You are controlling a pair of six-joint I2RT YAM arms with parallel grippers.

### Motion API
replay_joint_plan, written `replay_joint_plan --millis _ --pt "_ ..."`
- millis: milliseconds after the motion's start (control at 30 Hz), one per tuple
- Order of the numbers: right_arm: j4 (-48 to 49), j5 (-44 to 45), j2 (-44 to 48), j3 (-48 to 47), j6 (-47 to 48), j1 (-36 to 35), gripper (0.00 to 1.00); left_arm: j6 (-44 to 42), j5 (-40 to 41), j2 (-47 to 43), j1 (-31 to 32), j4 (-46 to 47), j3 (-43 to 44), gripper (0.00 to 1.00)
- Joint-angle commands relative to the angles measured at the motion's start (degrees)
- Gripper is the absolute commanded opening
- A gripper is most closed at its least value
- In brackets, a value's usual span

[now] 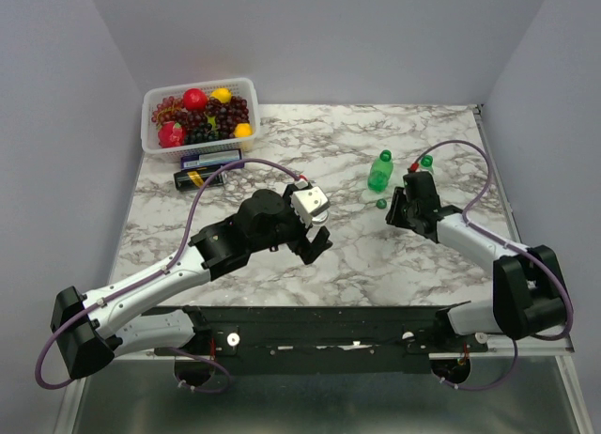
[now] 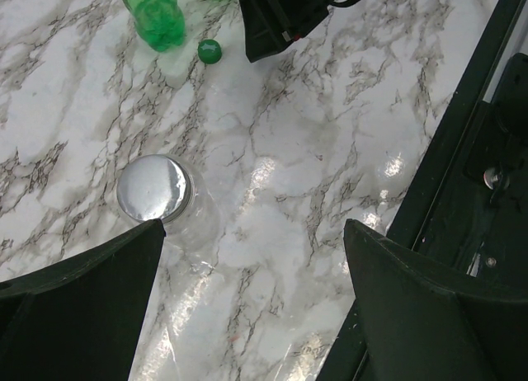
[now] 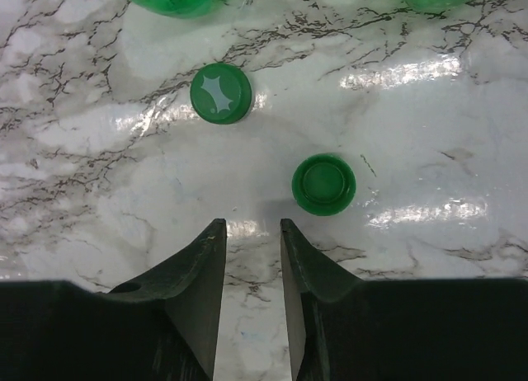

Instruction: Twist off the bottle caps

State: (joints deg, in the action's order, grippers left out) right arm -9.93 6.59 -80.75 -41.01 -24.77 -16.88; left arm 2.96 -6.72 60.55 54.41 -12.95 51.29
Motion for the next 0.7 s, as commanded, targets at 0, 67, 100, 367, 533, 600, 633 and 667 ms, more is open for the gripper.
replay_joint_plan --millis 0,67,100,367,533,600,633,667 --pt "2.6 -0.1 -3.8 -2.5 -1.9 -0.3 0.39 0.6 -1.4 -0.8 0.3 -0.2 0.9 0.99" --pt "2.6 0.7 -4.9 -3.3 -2.0 -0.3 0.38 0.5 -1.3 -0.9 0.3 -0.2 1.0 0.99" --pt "2.7 0.9 -6.2 -3.5 -2.1 -0.3 0.38 0.6 -1.4 -1.0 0.3 -0.2 0.9 0.99" --pt "1.9 4.5 -9.2 -4.0 -3.3 -0.4 0.38 0.5 -1.1 -1.5 0.3 -0.2 0.9 0.99" --pt "0.4 8.8 -7.9 -3.8 -4.1 -0.3 0.34 0.6 -1.2 -1.3 0.3 -0.2 0.9 0.99" --pt "-1.3 10.6 -7.9 -4.9 -4.5 -0.3 0.34 0.6 -1.1 -1.4 0.3 -0.3 0.9 0.99" --pt "-1.8 11.2 -8.1 -5.2 -4.3 -0.3 0.34 0.5 -1.1 -1.5 0.3 -0.3 0.9 0.99" --pt "-2.5 11.5 -8.4 -5.7 -4.3 -0.3 0.34 0.6 -1.1 -1.7 0.3 -0.3 0.9 0.99"
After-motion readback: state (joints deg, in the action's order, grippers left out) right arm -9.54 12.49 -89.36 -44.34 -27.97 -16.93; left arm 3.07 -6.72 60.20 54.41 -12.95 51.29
